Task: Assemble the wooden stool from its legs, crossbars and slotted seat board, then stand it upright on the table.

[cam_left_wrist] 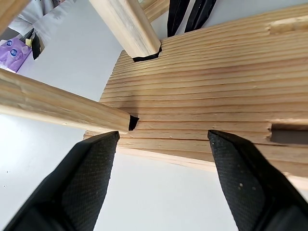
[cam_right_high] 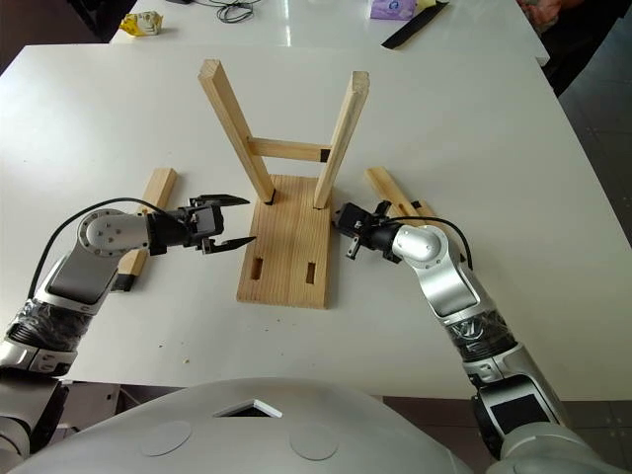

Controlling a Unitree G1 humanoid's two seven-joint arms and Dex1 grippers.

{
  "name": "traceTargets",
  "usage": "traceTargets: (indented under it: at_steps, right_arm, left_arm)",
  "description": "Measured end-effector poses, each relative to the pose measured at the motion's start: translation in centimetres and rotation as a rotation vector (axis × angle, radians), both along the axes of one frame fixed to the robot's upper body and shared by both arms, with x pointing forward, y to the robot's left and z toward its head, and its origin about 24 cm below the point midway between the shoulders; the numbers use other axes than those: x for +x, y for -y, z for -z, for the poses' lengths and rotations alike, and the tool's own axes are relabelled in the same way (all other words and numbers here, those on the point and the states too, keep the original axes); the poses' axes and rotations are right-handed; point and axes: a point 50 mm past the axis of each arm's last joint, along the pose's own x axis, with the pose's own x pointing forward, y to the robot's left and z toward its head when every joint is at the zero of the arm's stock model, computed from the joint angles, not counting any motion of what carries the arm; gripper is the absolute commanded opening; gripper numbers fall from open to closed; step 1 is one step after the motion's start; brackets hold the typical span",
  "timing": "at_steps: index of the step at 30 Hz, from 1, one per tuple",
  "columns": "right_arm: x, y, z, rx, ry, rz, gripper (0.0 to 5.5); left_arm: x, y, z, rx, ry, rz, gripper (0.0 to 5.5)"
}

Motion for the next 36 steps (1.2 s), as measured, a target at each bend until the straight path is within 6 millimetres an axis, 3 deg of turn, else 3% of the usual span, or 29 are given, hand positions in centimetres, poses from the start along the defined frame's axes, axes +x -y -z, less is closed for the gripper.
traceTargets:
  at_steps: [6,12,16,18,23,26,28,33,36]
  right_arm:
    - [-0.7,-0.6,0.1,0.011,-0.008,-0.031,0.95]
    - [-0.3,-1.2,0.1,0.022,-0.008,-0.038,0.95]
    - [-0.6,-0.8,-0.2,0.016,-0.007,-0.029,0.95]
    - [-1.1,0.1,-0.5,0.0,-0.013,-0.015,0.95]
    - [-3.3,3.8,-4.7,-0.019,0.01,0.03,0.95]
    - [-3.1,6.1,-7.1,-0.01,0.043,0.103,0.95]
    - [-2.7,7.7,-7.8,-0.049,0.061,0.155,0.95]
    - [-1.9,12.5,-5.5,-0.119,-0.026,0.307,0.95]
    - [-2.0,14.1,-4.0,-0.125,-0.069,0.349,0.95]
  left_arm:
    - [0.4,-0.4,-0.2,-0.002,-0.003,-0.053,3.42]
    - [0.2,0.3,-0.9,-0.037,-0.005,-0.045,3.42]
    - [-0.2,-0.1,-0.5,-0.05,-0.032,-0.07,3.42]
    - [-0.4,-0.5,-0.4,-0.049,-0.041,-0.087,3.42]
    - [-1.0,-1.4,-0.8,-0.086,-0.022,-0.165,3.42]
    - [-1.5,-1.5,-1.0,-0.134,-0.006,-0.231,3.42]
    - [-1.5,-1.4,-1.0,-0.168,-0.006,-0.274,3.42]
    - [-1.3,-1.5,-1.3,-0.25,0.037,-0.407,3.42]
    - [-1.3,-1.4,-1.1,-0.281,0.04,-0.465,3.42]
